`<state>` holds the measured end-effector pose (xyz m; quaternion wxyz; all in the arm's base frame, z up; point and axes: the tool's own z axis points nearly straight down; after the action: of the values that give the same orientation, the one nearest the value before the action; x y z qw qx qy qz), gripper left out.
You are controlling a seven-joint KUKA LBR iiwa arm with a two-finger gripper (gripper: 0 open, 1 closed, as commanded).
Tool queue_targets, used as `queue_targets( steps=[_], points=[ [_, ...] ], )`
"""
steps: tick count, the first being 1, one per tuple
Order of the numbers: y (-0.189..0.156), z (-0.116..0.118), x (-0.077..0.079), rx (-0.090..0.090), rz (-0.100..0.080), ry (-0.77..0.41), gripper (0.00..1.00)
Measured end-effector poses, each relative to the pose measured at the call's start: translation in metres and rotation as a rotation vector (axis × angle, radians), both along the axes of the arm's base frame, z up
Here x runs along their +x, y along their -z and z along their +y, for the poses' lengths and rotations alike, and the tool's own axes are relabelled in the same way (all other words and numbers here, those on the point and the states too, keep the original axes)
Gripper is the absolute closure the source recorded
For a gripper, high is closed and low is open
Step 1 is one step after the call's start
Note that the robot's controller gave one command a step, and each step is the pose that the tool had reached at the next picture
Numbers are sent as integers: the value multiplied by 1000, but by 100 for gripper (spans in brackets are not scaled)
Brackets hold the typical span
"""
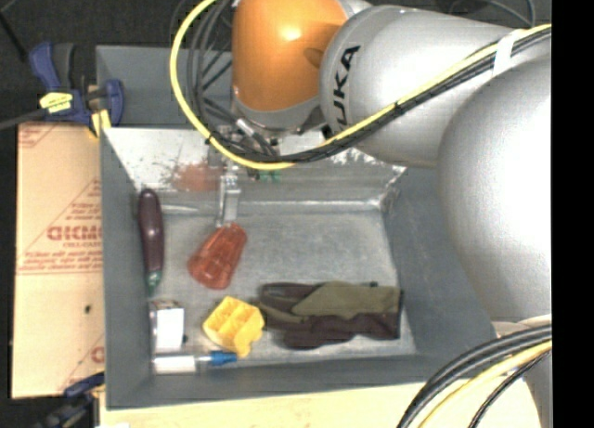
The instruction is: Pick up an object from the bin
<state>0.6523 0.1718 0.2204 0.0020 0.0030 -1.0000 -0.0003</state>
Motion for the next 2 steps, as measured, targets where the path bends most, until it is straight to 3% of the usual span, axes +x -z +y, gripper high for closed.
queue_targets(
  steps=[1, 2],
  points=[
    [-5, -1, 0, 1, -6, 2, 0],
    [48, -16, -45, 1, -10, -50, 0]
  ],
)
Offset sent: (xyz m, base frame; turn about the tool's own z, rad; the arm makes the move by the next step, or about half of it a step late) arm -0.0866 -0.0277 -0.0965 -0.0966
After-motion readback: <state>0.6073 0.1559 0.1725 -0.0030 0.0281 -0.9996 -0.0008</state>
